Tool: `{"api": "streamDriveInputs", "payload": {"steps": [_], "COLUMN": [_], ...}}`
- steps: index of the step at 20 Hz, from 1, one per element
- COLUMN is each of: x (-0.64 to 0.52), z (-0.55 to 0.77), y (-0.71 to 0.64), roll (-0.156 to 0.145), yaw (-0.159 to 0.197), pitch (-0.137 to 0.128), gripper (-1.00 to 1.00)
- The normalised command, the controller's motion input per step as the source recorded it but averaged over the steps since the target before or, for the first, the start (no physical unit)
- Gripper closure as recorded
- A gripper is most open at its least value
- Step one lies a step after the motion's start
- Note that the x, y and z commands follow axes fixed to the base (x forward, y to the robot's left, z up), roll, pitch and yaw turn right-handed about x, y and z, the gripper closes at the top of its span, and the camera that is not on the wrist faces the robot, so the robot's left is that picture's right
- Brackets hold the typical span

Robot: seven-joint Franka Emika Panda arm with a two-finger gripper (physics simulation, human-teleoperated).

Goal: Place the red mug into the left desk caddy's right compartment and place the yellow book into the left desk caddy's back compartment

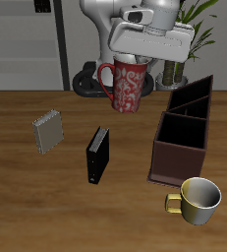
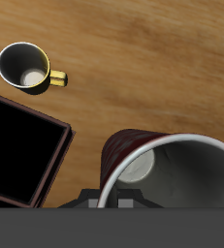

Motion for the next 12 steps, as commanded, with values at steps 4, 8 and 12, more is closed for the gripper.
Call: {"api": "streamDriveInputs", "payload": {"steps": [4, 8, 12], "x": [0.14, 0.1, 0.03], "z": [-0.13, -0.09, -0.13], "y": [0.45, 0.28, 0.42], "roll": [0.052, 0.024, 0.056], "yaw": [0.014, -0.007, 0.002], "pitch": [0.026, 0.026, 0.012], "gripper": [1.0, 1.0, 1.0]}}
